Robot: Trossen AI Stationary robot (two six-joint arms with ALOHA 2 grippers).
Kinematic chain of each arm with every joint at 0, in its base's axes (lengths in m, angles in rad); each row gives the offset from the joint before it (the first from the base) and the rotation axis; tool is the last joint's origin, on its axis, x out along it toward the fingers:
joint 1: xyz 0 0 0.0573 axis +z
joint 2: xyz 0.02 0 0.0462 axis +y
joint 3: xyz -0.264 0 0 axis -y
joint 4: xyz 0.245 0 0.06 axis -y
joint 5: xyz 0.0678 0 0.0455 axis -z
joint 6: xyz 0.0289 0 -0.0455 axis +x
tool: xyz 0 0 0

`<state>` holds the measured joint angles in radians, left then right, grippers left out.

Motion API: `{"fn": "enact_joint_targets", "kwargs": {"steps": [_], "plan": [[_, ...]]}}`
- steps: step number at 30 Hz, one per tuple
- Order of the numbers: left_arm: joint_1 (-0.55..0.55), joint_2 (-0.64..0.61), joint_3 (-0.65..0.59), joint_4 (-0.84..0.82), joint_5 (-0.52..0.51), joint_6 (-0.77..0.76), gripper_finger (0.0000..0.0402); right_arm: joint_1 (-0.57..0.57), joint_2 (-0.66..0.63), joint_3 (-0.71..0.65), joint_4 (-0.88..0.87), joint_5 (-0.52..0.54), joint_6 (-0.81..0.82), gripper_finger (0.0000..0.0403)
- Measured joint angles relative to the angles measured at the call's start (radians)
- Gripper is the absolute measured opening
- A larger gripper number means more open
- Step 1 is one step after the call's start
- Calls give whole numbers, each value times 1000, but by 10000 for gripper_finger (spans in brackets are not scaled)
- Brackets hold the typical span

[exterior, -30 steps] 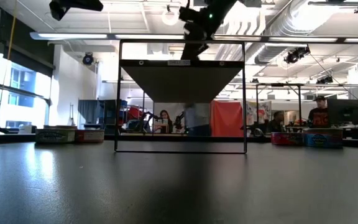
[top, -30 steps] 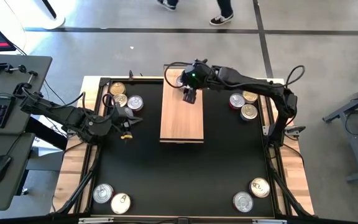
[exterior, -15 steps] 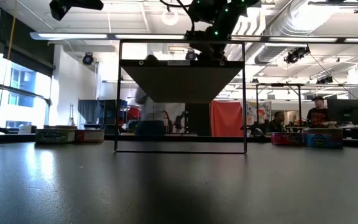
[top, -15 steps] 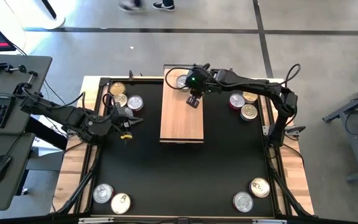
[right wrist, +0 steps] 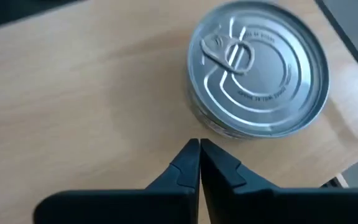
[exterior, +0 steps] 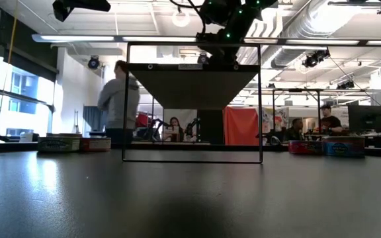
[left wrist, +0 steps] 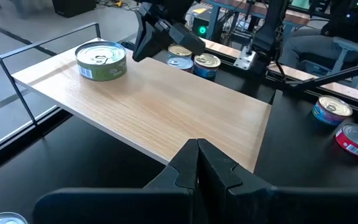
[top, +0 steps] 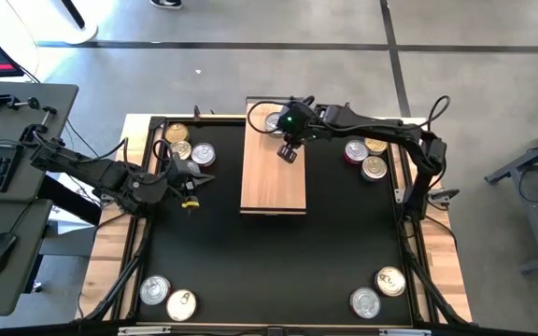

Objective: Stack canned seafood by type on shelf
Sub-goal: Put the green tuna can on the shelf

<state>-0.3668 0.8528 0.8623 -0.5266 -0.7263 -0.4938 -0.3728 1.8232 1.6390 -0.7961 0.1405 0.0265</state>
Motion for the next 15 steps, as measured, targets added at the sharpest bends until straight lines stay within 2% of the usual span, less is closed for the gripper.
{"fn": "enact_joint_targets", "kwargs": {"steps": [15], "plan": [[0,0,0,-2,-3,0,0,-20,37,0,123,24,7,0]]}}
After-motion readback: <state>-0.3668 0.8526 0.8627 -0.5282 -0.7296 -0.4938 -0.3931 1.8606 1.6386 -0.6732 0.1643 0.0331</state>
